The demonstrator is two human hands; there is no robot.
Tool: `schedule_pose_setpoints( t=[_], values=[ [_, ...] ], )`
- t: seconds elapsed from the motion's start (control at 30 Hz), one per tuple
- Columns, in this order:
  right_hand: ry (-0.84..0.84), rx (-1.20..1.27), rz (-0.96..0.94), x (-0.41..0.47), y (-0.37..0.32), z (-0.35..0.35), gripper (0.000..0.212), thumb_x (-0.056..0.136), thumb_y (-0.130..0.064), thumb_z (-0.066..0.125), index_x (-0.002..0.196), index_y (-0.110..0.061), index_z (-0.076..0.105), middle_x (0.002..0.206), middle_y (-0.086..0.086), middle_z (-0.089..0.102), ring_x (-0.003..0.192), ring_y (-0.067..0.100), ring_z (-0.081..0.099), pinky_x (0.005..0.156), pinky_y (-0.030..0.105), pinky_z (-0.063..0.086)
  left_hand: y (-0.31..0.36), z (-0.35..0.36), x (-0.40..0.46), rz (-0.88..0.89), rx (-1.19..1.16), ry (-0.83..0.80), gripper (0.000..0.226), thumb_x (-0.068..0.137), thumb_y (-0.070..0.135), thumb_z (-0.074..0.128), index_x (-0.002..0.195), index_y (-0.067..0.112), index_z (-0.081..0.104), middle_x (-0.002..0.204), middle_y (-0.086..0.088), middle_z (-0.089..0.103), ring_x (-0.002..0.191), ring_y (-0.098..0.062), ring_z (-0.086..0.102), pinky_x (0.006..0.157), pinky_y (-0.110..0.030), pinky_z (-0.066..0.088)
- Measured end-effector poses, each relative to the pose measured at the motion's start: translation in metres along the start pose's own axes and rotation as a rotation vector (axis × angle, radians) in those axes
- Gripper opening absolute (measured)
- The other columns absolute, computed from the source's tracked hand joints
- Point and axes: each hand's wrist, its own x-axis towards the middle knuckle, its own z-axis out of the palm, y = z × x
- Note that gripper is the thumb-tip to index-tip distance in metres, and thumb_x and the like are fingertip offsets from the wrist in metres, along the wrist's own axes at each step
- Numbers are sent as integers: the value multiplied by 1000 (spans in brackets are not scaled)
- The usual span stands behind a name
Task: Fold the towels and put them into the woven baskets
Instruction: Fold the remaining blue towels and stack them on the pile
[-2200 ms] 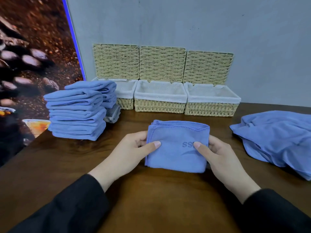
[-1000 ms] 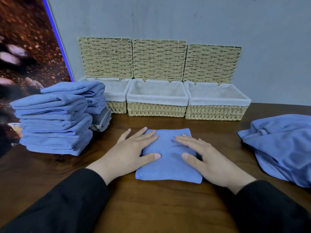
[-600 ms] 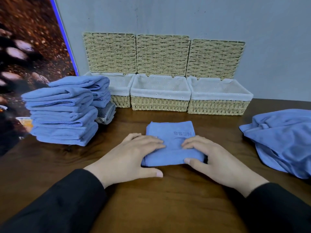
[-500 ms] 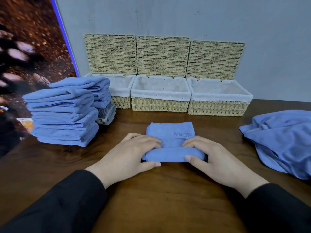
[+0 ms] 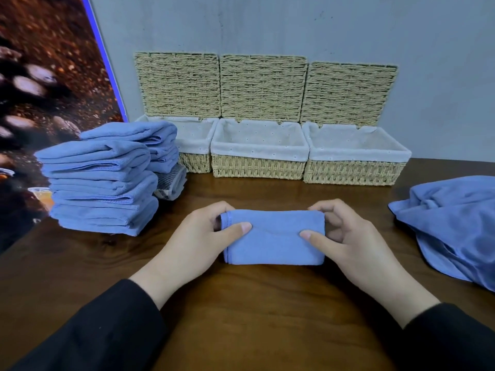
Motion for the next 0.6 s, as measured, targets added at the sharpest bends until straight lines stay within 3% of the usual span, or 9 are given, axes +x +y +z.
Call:
schedule_pose_setpoints(
  t=[0.1, 0.2, 0.27, 0.33, 0.37, 0.43, 0.53, 0.6],
  values=[
    [121, -236, -34, 8, 9, 8, 36, 86, -39, 76, 107, -51, 49, 103, -26, 61, 74, 7, 64, 62, 21, 48, -3, 8, 7, -78, -101, 74, 13, 91, 27, 73, 94, 17, 66, 88, 3, 77, 83, -11, 73, 76, -36, 58],
    [165, -492, -144, 17, 16, 13, 35, 84, -38, 76, 113, -42, 56, 106, -27, 45, 90, 4, 53, 73, 17, 42, -11, 13, 17, -84, 67, 141, 23, 87, 36, 77, 100, 30, 59, 85, 6, 70, 77, -8, 67, 72, -37, 56],
    [177, -587, -229, 22, 19, 14, 29, 83, -29, 78, 110, -31, 67, 115, -21, 46, 105, 7, 50, 86, 30, 45, -17, 12, 20, -23, 326, 206, 30, 85, 40, 77, 106, 38, 55, 94, 14, 57, 80, -5, 55, 73, -25, 49],
    [155, -648, -314, 26, 22, 15, 23, 85, -19, 78, 106, -25, 75, 124, -11, 55, 118, 15, 49, 93, 42, 42, -17, 8, 19, 170, 498, 261, 26, 88, 38, 73, 111, 36, 62, 110, 17, 53, 98, -3, 50, 89, -26, 44],
    [129, -650, -353, 27, 24, 16, 21, 87, -16, 75, 106, -24, 77, 126, -11, 59, 122, 14, 49, 95, 44, 41, -16, 7, 18, 276, 538, 244, 22, 92, 38, 68, 113, 32, 67, 118, 16, 55, 108, -4, 50, 96, -31, 42],
    [51, -588, -392, 28, 26, 15, 22, 94, -18, 66, 112, -24, 77, 126, -20, 63, 127, 0, 49, 103, 42, 42, -15, 5, 14, 402, 576, 101, 36, 97, 50, 52, 121, 30, 71, 135, 17, 58, 125, 0, 46, 108, -31, 33],
    [-96, -454, -281, 26, 27, 8, 41, 102, -46, 45, 133, -30, 66, 135, -39, 50, 138, -16, 35, 116, 24, 32, -16, 5, 10, 283, 627, -202, 71, 89, 75, 29, 147, 40, 48, 157, 27, 33, 144, 16, 16, 122, -23, 9],
    [-210, -430, -197, 26, 26, 2, 53, 99, -64, 39, 143, -38, 53, 141, -44, 42, 143, -18, 23, 120, 23, 20, -20, 3, 11, 210, 659, -264, 78, 84, 81, 34, 152, 44, 35, 158, 33, 21, 143, 21, 3, 125, -26, 2]
  ],
)
